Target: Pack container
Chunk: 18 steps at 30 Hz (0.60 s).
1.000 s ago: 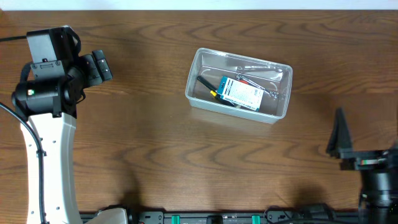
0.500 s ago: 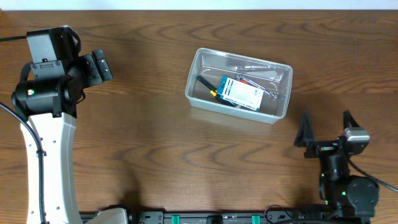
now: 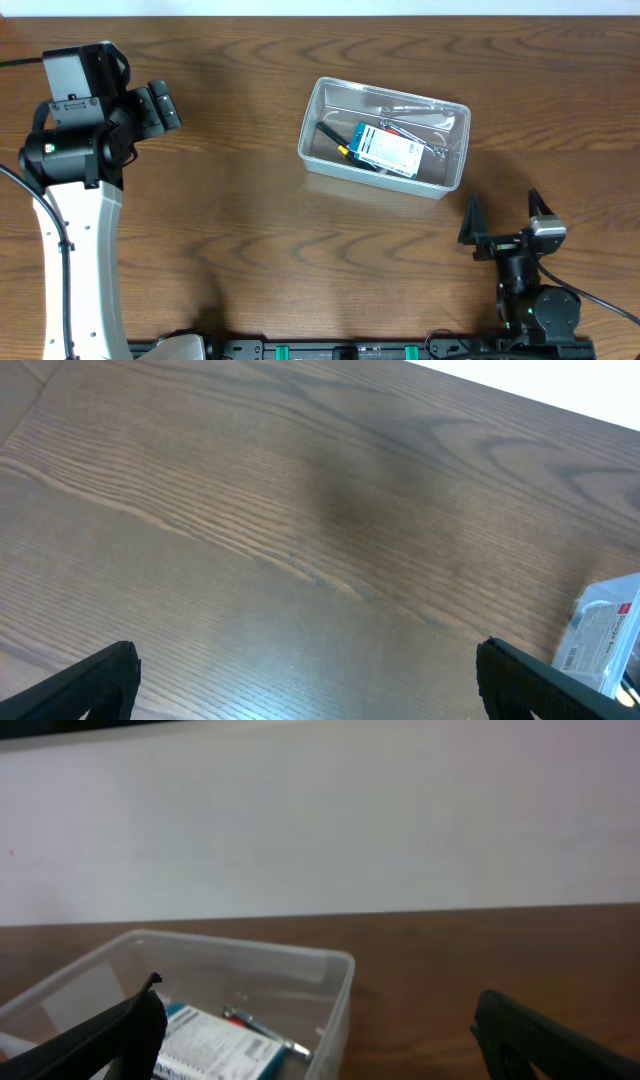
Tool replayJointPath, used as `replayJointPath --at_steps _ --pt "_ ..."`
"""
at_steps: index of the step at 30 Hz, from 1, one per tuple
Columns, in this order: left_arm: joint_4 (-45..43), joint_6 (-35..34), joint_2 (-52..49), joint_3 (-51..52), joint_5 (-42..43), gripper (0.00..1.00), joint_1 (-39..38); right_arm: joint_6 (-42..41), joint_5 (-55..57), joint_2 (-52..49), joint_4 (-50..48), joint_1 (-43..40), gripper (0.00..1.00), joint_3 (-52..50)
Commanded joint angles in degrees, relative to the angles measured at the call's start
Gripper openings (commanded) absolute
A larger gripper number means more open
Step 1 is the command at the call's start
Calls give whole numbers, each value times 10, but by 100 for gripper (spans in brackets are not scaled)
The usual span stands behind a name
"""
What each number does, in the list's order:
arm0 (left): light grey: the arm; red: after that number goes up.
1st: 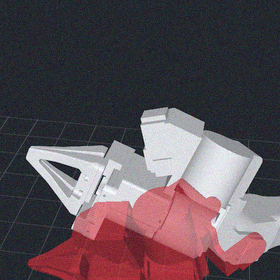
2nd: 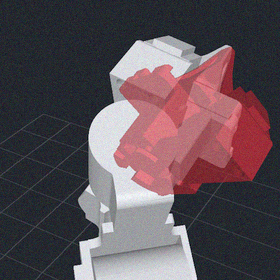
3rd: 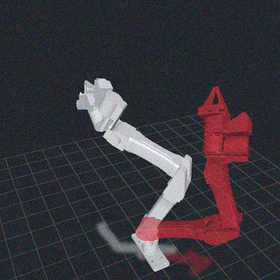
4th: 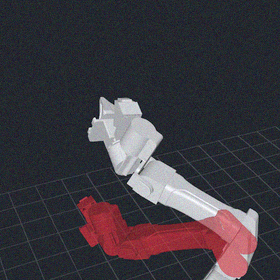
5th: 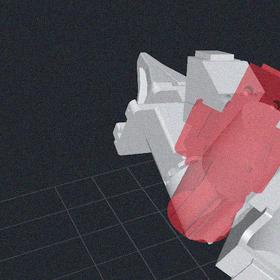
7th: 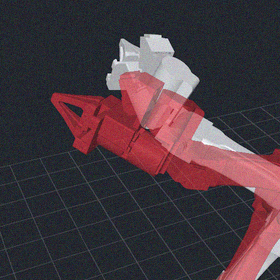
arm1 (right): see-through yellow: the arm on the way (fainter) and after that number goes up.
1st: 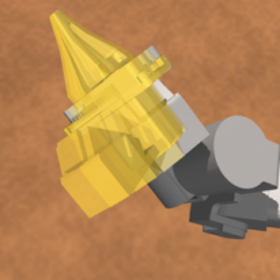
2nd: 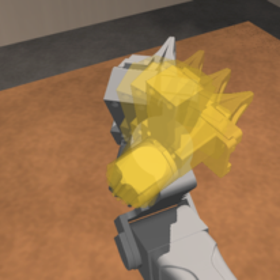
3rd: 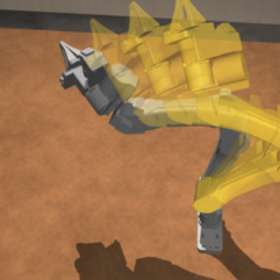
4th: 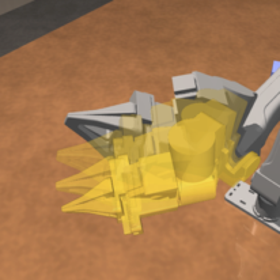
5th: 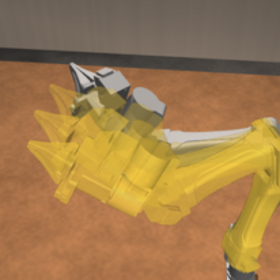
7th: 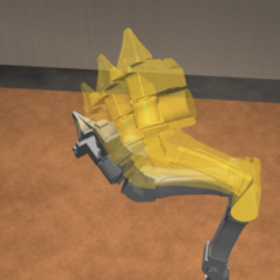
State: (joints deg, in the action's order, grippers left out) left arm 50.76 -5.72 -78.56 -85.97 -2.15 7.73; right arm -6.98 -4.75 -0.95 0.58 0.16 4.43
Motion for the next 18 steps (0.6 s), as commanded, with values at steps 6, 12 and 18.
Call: replayJointPath --at_steps 6,12,18 --pt "0 8 0 -9 -9 98 1 9 -40 7 0 -6 99 -42" --pt "0 8 0 -9 -9 98 1 80 -70 7 25 -6 99 -41" --pt "0 8 0 -9 -9 98 1 111 -68 7 25 -6 99 -41"
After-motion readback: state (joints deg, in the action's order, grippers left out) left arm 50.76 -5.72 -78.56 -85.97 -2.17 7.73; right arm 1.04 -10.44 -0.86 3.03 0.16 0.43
